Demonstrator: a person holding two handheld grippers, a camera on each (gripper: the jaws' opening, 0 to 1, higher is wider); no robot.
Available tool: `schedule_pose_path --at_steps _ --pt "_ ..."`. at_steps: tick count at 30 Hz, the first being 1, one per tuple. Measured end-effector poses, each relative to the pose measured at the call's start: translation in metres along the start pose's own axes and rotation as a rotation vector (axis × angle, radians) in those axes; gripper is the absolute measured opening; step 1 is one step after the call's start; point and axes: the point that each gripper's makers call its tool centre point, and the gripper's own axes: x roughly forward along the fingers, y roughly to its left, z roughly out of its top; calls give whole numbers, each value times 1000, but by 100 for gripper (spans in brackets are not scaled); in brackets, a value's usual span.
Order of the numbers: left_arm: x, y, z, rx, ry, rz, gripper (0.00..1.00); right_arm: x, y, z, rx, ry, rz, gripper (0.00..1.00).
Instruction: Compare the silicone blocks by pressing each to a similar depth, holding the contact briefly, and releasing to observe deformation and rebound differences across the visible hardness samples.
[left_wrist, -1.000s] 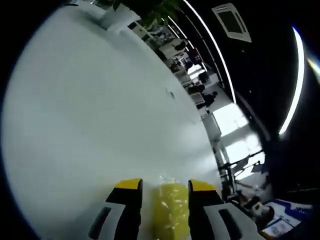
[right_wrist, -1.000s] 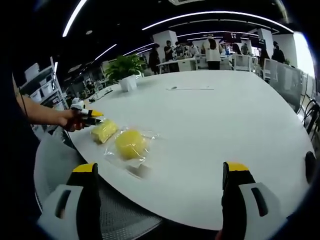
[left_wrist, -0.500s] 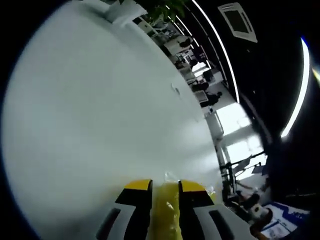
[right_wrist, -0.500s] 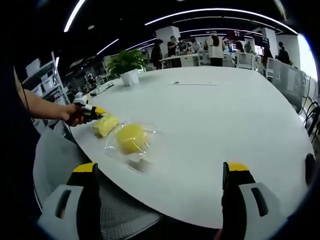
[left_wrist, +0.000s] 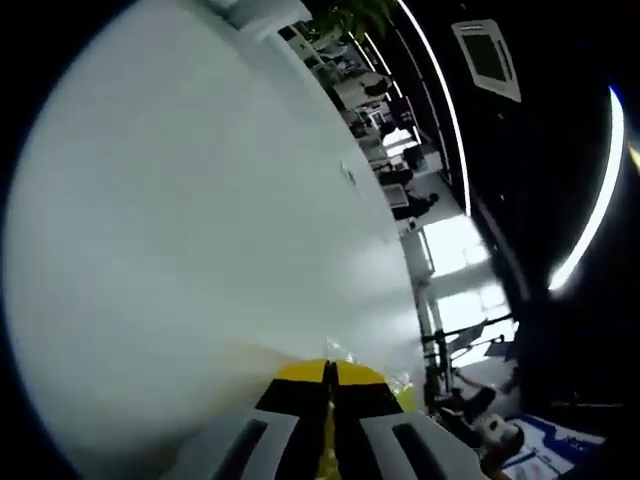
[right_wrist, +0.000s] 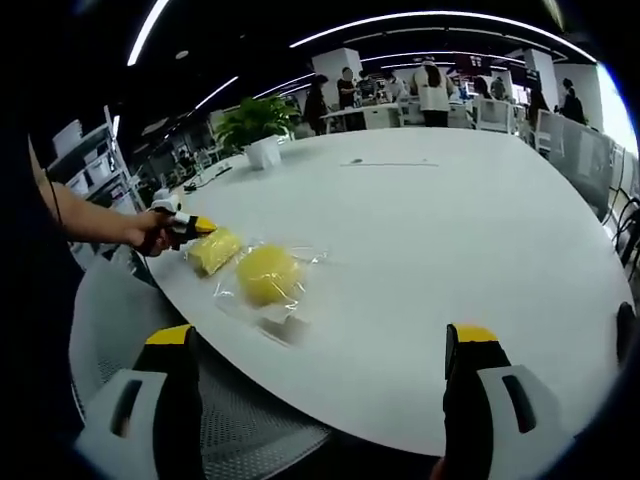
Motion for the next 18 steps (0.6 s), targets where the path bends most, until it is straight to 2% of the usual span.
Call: schedule_pose_path --at_steps 1,4,9,12,18 --pt "0 -5 -3 46 6 -4 0 0 0 0 -1 0 -1 96" --pt "1 -4 -8 31 29 1 0 -1 -1 -1 2 0 -4 96" --pt "-1 -10 -8 23 17 -7 0 -2 -2 -1 5 -3 -8 96" --pt "-1 -12 -7 14 9 -7 0 -1 -1 -2 1 4 -2 91" --pt "-3 -28 -2 -11 6 -41 0 -1 3 1 -8 -8 3 93"
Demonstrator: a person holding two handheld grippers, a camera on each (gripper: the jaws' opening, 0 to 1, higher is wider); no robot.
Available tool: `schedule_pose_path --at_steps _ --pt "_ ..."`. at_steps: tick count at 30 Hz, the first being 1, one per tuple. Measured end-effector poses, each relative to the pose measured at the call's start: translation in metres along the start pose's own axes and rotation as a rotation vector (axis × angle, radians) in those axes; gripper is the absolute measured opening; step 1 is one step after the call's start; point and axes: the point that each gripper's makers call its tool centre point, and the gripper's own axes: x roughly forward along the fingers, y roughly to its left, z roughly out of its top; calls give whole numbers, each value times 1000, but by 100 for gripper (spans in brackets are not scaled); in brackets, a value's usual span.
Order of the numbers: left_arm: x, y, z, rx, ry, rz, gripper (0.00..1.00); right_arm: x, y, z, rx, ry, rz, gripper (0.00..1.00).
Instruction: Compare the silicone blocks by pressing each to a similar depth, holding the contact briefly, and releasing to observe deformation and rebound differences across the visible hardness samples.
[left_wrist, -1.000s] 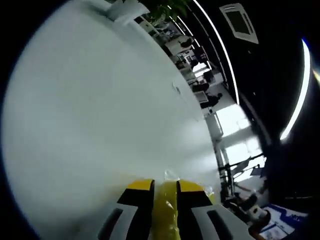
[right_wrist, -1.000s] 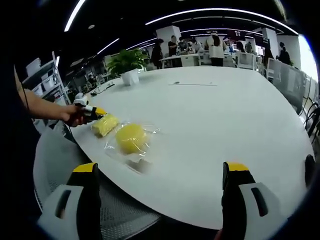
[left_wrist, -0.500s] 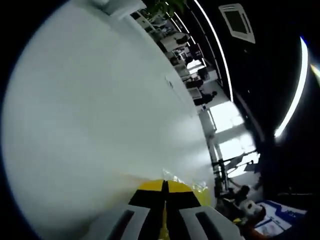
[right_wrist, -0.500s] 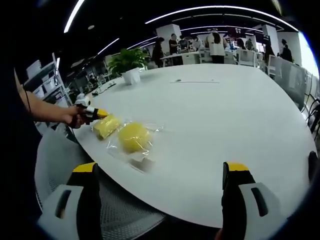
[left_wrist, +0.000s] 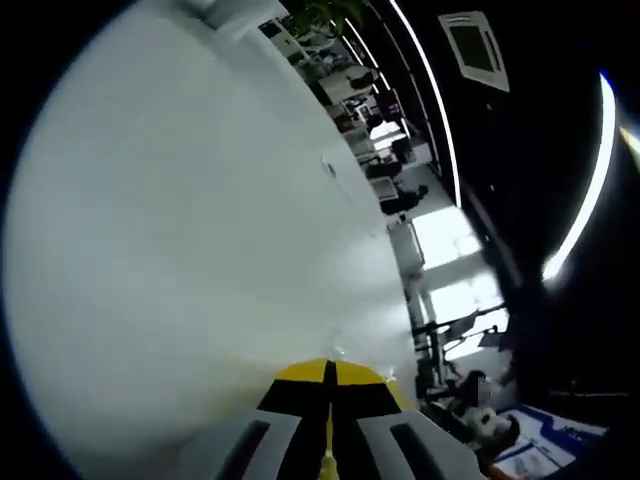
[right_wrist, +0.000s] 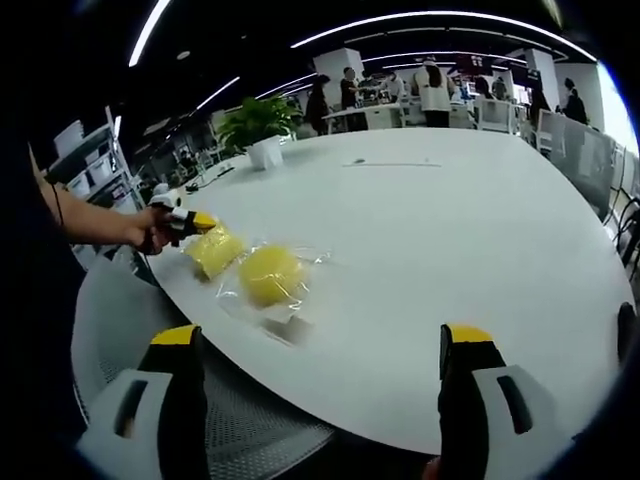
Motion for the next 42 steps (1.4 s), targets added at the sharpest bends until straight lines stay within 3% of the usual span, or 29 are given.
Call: schedule_pose_path --at_steps 2,4,6,11,15,25,29,34,42 --pt "-1 -3 2 2 -10 3 0 0 -2 3 -1 -23 -3 96" --pt "-2 0 5 27 -16 33 0 -5 15 20 91 -115 86 96" --pt "-2 -1 5 35 -6 30 0 -8 6 23 108 -139 57 96" --pt "-3 -10 7 26 -4 17 0 -11 1 23 122 -147 33 96" --pt "-2 -23 5 88 12 5 0 -13 0 27 159 -171 36 96" --pt "-2 -62 9 270 40 -28 0 -10 2 31 142 -171 35 96" --pt "-2 -79 13 361 45 -77 0 -9 1 30 139 -168 35 96" --pt "-4 -89 20 388 46 -86 0 -9 2 30 135 -163 36 96" --pt "-7 -111 27 505 59 -105 0 -11 0 36 113 -161 36 96"
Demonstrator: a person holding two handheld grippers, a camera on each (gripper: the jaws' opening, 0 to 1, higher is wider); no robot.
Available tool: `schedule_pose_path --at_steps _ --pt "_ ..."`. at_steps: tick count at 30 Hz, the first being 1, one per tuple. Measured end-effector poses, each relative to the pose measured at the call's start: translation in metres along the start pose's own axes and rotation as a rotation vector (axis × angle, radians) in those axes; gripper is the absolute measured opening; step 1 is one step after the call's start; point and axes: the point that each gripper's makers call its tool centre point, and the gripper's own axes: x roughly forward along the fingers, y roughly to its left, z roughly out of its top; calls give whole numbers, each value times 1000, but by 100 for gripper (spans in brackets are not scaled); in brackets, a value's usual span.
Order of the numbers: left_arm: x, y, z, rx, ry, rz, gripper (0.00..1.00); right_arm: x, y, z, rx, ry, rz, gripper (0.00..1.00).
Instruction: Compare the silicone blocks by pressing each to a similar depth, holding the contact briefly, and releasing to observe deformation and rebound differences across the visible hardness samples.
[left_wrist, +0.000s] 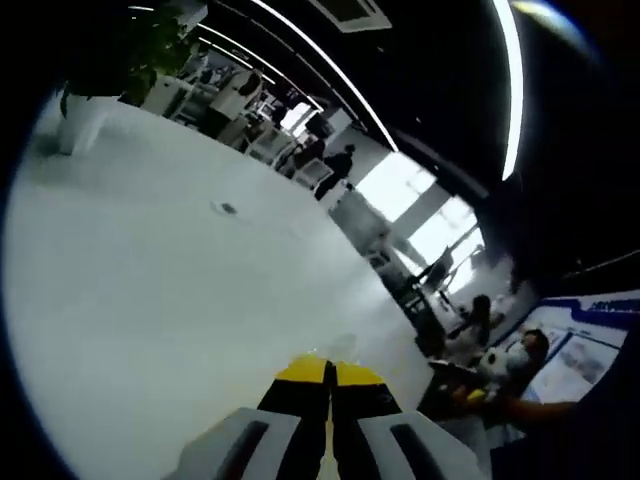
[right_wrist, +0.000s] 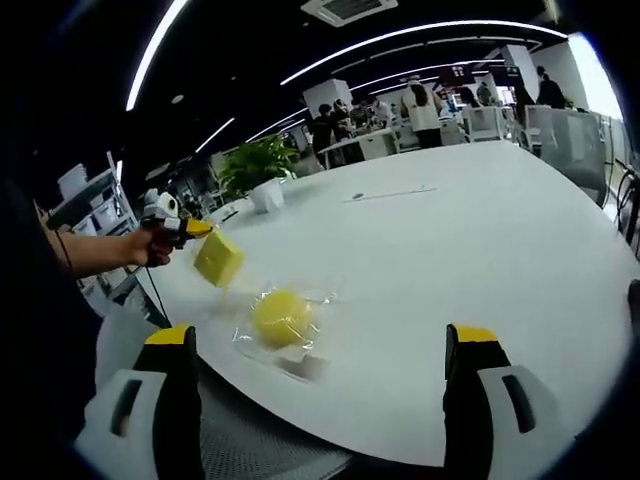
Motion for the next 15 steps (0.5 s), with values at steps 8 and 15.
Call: schedule_pose_path --at_steps 8,15 --pt "-7 -34 27 109 -7 -87 0 0 2 20 -22 -28 10 96" --pt "-18 -79 63 241 -46 -169 0 -5 0 48 -52 -80 12 96"
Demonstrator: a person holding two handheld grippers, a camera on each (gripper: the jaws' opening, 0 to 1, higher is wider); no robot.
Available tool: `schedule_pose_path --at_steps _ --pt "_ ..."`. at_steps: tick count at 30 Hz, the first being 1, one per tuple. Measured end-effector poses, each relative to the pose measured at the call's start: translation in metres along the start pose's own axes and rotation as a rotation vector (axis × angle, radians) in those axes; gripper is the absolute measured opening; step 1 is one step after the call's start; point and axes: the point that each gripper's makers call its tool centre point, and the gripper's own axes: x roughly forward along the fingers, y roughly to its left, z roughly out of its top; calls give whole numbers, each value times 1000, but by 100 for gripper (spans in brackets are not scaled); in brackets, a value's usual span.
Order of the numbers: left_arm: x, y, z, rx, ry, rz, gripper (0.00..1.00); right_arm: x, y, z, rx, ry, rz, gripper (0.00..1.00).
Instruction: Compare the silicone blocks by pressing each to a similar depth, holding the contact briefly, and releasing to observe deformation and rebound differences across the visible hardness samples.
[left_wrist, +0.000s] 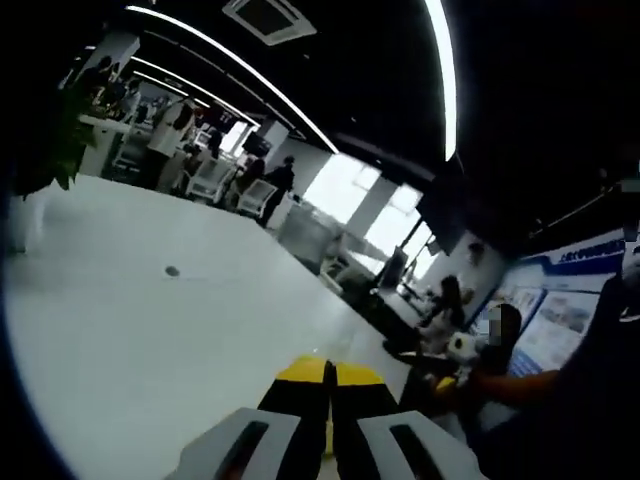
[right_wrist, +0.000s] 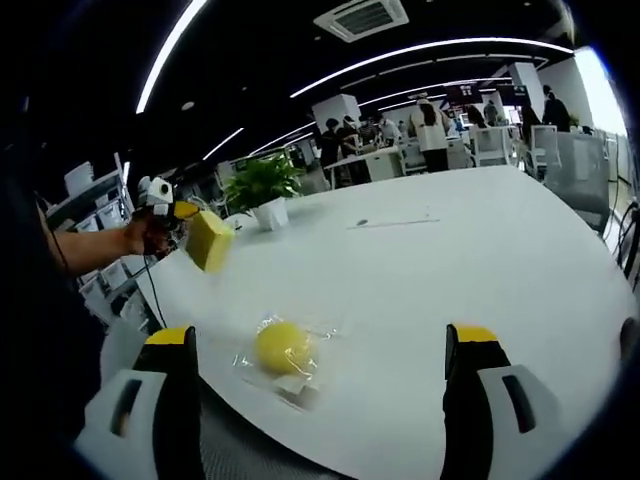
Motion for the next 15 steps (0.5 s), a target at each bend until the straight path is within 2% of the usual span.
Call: schedule_pose_path --at_steps 5,15 --pt "-2 -27 30 43 -52 -53 0 -1 1 30 -13 -57 11 96" --pt "-4 -57 61 93 -80 -137 0 3 22 82 -111 -105 89 96"
